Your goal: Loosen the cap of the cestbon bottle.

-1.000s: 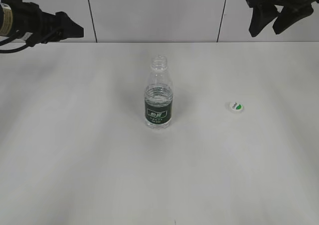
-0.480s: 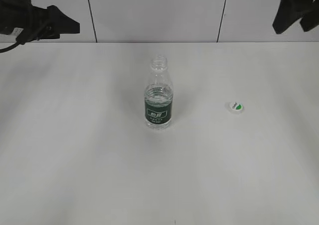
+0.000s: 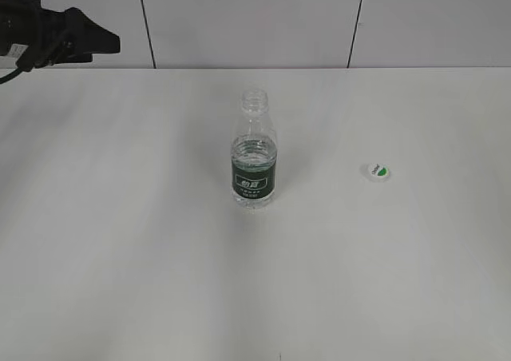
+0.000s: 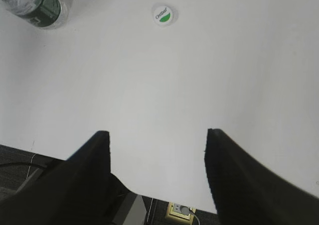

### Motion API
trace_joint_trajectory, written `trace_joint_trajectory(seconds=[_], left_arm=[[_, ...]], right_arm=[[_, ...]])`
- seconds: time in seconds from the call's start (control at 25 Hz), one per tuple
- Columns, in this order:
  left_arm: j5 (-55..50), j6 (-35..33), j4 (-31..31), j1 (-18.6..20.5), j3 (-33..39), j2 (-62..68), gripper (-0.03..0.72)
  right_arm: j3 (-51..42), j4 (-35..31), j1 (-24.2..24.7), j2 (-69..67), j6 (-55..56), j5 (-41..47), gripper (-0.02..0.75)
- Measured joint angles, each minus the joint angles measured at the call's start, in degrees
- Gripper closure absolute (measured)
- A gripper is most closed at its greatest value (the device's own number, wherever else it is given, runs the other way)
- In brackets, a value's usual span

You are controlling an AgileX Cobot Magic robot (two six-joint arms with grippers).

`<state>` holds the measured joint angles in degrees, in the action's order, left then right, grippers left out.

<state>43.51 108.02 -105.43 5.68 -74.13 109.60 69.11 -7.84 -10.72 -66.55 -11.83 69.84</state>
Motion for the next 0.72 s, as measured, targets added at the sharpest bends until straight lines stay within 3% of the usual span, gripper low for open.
trace_joint_trajectory(seconds=[0.72], left_arm=[[1.87,0.0,-0.06,0.0,0.0,-3.79,0.215]], right_arm=[[-33.81,1.63,0.0,51.98,0.0,-7.93,0.279]])
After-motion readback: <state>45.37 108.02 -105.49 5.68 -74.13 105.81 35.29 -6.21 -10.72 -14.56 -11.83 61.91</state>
